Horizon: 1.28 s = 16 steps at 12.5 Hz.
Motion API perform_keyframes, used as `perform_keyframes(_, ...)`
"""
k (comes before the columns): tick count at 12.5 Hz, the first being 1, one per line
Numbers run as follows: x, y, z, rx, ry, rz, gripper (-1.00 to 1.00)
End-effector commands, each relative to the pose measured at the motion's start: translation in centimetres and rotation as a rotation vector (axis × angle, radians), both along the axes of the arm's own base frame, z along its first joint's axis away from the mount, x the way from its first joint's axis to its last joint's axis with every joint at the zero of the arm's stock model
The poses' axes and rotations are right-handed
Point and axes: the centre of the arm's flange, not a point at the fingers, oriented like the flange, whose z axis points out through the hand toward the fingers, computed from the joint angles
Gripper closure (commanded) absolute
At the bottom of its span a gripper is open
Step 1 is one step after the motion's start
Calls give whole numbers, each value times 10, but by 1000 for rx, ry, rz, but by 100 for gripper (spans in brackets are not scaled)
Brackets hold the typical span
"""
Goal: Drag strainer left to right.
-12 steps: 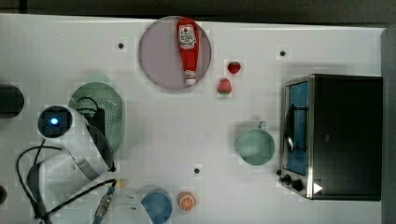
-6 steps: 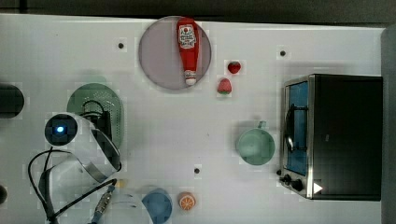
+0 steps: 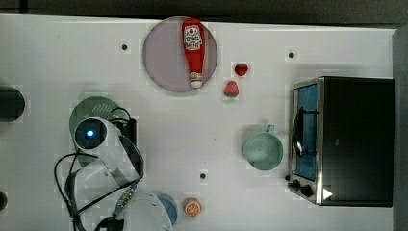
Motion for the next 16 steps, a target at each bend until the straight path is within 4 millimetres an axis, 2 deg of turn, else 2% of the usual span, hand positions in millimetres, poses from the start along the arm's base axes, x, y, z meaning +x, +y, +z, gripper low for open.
perform_keyframes(1,12,-27,17,-21,-52,-57,-100)
perform_keyframes(5,19,-67,24,-50,-70,-57,-100)
perform_keyframes(9,25,-108,21,-68,-65,-29,-100)
perform_keyframes(10,32,-143,24,-81,-71,-32,-100)
perform_keyframes(16,37,-209,23,-100,-66,7,-100)
